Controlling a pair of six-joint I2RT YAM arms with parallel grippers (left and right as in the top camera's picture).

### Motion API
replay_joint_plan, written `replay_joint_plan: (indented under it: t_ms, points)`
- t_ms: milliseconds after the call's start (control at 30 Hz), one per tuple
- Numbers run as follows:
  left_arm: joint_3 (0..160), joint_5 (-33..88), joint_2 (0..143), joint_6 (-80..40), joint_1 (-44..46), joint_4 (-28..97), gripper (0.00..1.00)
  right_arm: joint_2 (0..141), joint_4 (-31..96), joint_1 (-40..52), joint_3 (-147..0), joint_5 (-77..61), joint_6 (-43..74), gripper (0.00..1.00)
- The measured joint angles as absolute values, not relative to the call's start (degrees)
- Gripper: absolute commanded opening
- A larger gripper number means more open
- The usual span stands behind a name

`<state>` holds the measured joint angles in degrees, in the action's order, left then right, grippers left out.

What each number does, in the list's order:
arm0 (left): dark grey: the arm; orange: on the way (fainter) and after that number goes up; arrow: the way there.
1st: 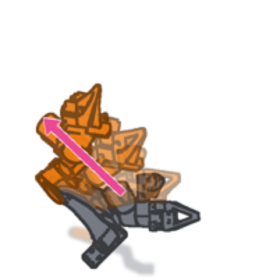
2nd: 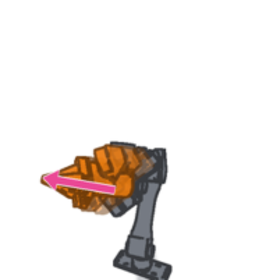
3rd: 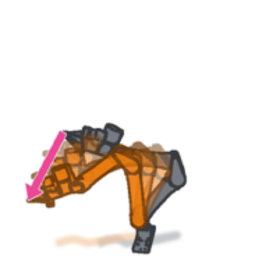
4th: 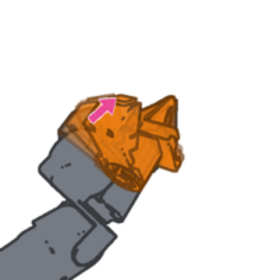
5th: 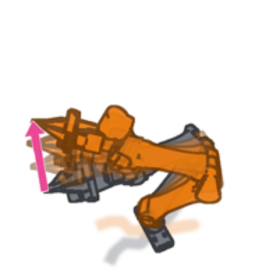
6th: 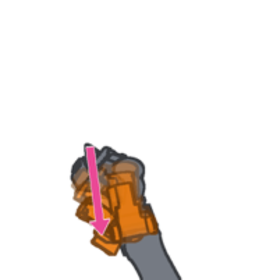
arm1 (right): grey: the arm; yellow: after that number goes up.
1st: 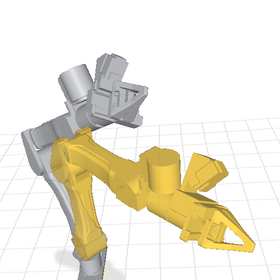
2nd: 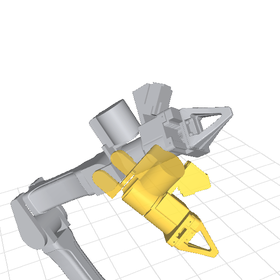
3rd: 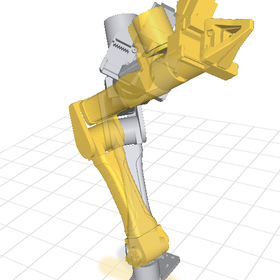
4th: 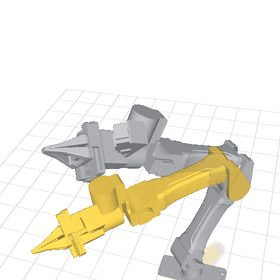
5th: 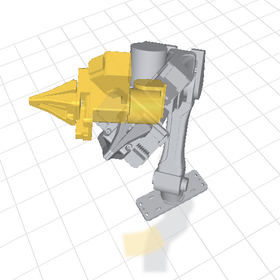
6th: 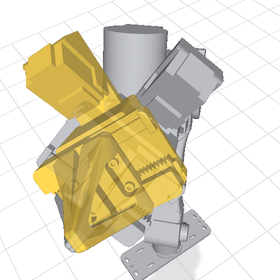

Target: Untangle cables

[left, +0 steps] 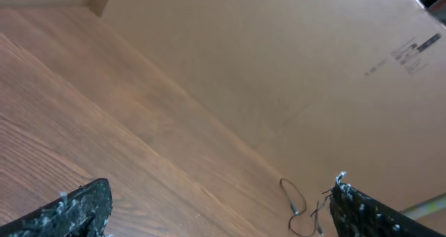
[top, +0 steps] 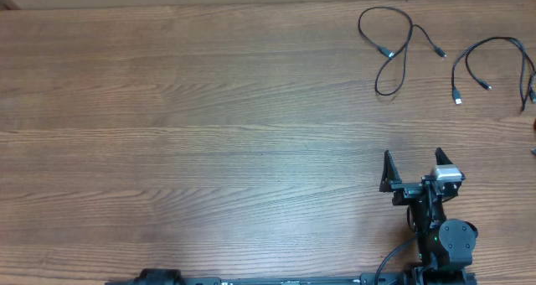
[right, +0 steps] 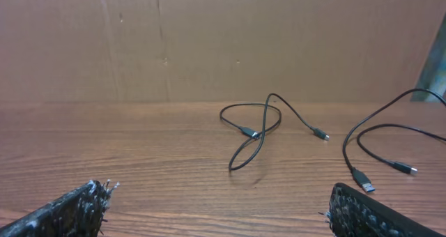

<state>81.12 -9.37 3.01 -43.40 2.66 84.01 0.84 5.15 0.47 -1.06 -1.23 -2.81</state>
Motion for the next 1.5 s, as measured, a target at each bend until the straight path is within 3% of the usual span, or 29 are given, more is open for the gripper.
replay_joint_plan:
  t_ms: [233,867,1167,1500]
  points:
    - [81.6,-9.3,1.0,-43.5,-1.2,96.5,1.0,0.8,5.2,0.5,-1.1,-1.2,-2.8,1.0]
    - [81.0,-9.3,1.0,-43.5,-2.0,96.2,0.99,0.8,5.1,0.5,-1.1,-1.2,-2.8,1.0]
    - [76.6,-18.2,1.0,-45.5,-2.0,84.9,0.99,0.8,5.2,0.5,-1.1,-1.2,-2.8,1.0]
    - [59.4,-20.9,1.0,-51.4,-2.0,67.2,0.99,0.8,5.1,0.5,-1.1,-1.2,-2.8,1.0]
